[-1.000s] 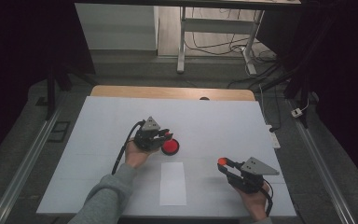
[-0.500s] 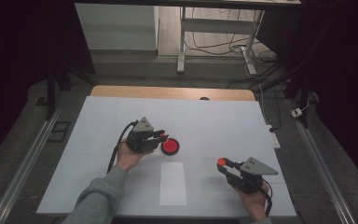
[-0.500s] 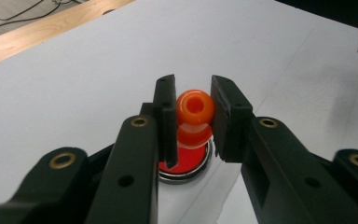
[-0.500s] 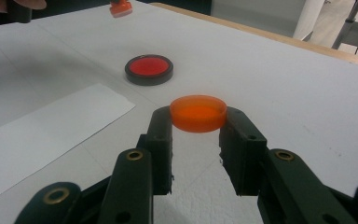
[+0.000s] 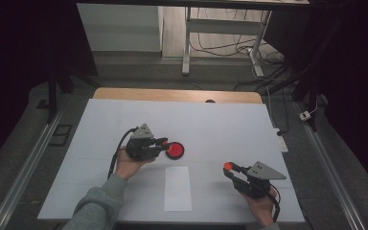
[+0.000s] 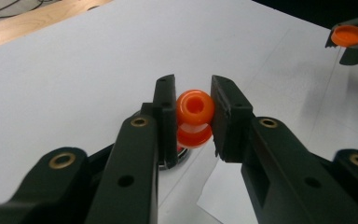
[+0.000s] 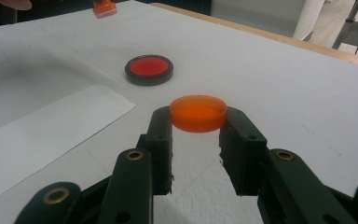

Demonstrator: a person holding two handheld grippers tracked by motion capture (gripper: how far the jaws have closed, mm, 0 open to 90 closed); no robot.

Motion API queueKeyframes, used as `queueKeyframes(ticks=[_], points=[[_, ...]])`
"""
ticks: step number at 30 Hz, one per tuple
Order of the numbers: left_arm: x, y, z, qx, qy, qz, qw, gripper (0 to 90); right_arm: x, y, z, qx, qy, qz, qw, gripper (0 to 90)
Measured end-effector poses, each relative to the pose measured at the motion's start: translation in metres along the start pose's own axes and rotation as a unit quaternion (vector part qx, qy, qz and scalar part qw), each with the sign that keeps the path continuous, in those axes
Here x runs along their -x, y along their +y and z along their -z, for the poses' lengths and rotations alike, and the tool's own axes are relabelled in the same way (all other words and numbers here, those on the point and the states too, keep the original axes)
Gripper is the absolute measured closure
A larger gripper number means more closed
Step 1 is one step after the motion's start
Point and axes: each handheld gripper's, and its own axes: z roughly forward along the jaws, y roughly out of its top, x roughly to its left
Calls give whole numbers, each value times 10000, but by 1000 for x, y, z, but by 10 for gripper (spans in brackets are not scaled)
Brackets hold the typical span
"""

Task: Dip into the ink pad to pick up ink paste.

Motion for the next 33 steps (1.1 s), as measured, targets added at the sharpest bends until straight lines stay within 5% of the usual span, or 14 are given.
queueKeyframes(ticks=[33], points=[[25, -13, 24, 47, -451, -102, 9989, 721, 0, 1, 0, -9, 8, 13, 10000, 653]])
